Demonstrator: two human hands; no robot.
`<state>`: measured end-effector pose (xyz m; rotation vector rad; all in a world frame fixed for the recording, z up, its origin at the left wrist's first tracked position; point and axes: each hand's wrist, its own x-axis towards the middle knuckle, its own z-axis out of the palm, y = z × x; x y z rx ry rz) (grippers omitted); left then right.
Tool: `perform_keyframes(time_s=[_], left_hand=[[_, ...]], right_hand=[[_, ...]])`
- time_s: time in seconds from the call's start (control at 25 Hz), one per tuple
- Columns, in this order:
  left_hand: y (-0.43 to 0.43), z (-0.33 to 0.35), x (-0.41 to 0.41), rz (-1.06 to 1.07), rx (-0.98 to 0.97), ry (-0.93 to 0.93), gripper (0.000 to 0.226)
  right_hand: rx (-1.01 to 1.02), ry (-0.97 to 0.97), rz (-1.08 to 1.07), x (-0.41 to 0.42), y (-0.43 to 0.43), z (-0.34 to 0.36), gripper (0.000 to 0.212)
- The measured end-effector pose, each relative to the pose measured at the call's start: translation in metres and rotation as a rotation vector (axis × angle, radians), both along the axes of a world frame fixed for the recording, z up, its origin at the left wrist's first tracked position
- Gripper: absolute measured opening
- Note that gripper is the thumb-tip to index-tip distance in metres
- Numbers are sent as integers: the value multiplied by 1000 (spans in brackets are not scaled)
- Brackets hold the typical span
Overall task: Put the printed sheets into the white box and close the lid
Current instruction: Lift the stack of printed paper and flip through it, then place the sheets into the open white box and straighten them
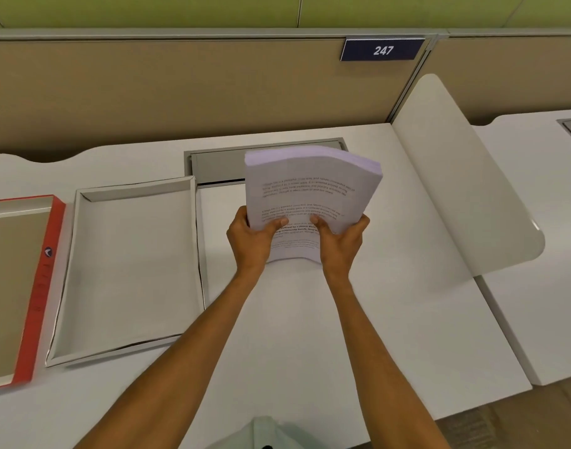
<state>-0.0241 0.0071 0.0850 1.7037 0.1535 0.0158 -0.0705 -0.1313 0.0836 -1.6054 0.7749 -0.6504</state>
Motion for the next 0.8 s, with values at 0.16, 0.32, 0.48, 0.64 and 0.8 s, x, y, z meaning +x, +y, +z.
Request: perform_keyframes(time_s=[0.16,0.32,0.48,0.64,0.8], left_hand=[[11,19,14,-5,116,58,49],[30,32,26,-24,187,159,52],[53,36,28,-33,200,252,45],[84,33,24,0,191,290,42],[121,29,27,40,186,325,40]], right_hand=[[-104,147,22,12,4,29,68],[-268,414,133,24,6,50,70],[-273,530,248,29,24,52,73],[-264,553,294,35,56,48,74],[-242,562,342,44,92,41,73]])
